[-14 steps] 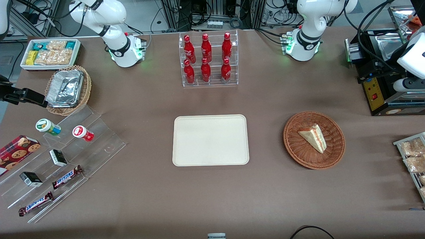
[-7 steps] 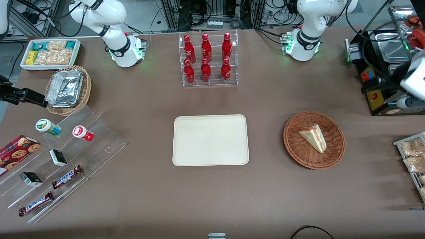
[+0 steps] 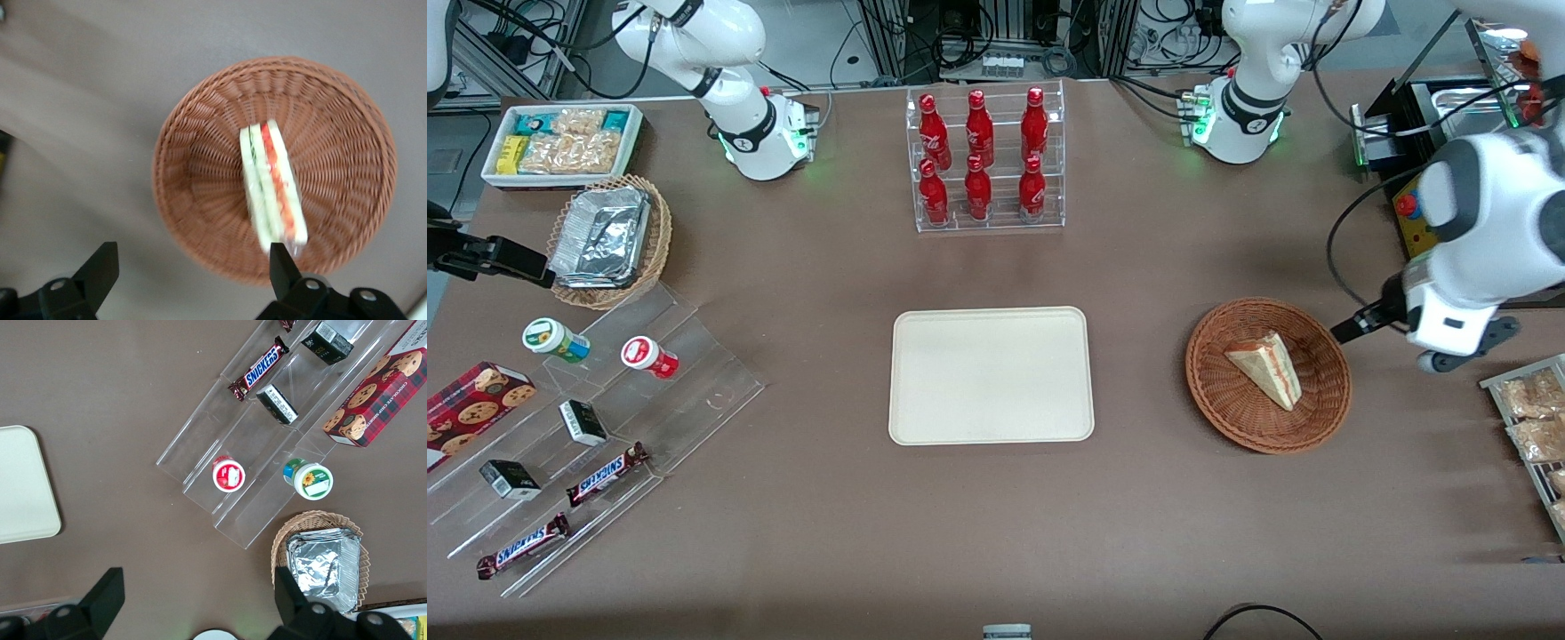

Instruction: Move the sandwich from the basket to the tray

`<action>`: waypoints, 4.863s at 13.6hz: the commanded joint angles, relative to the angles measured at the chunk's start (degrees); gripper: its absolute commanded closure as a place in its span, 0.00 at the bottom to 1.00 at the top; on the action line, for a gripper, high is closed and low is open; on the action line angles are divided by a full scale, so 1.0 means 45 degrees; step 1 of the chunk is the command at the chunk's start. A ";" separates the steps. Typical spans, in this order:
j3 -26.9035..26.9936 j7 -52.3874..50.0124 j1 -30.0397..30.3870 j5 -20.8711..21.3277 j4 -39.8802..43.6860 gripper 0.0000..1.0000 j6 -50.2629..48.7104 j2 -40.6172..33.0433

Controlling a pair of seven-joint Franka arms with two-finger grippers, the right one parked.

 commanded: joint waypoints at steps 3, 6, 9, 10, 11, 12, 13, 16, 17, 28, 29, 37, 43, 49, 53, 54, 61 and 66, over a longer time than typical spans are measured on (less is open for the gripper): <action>0.0014 -0.3364 -0.1214 -0.0063 -0.1390 0.00 0.2362 0.0332; 0.0014 -0.3623 -0.1531 -0.0024 -0.1838 0.00 0.3085 0.0549; 0.0014 -0.3662 -0.1570 -0.0004 -0.1917 0.00 0.3788 0.1075; 0.0014 -0.3662 -0.1570 -0.0004 -0.1937 0.00 0.4139 0.1367; 0.0014 -0.3662 -0.1570 -0.0004 -0.1937 0.00 0.4510 0.1641; 0.0014 -0.3681 -0.1570 -0.0004 -0.1937 0.00 0.4784 0.1972; 0.0014 -0.3855 -0.1570 -0.0004 -0.1937 0.00 0.5135 0.2208; -0.0005 -0.4228 -0.1784 -0.0004 -0.1937 0.13 0.5373 0.2580; -0.0005 -0.4479 -0.1766 -0.0004 -0.1917 0.40 0.5373 0.2581; -0.0083 -0.4638 -0.3966 0.0152 0.2332 0.80 -0.1007 0.1623; -0.0083 -0.4716 -0.4514 0.0152 0.2979 0.80 -0.1439 0.1875; -0.0103 -0.4697 -0.8462 0.0055 0.7491 0.79 -0.1777 0.5896; -0.0123 -0.4248 -0.9694 0.0113 0.9176 0.80 0.0076 0.8321; -0.0123 -0.4228 -1.0398 0.0172 0.9391 0.80 0.1447 0.9573; -0.0103 -0.4209 -1.0515 0.0191 0.9430 0.01 0.1447 0.9574; -0.0084 -0.4247 -1.0496 0.0191 0.9508 0.01 0.1389 0.9476; 0.0170 -0.4540 -1.0125 0.0094 0.9490 0.01 -0.0909 0.7255; 0.0170 -0.4756 -0.8487 0.0054 0.9430 0.01 -0.5225 0.3915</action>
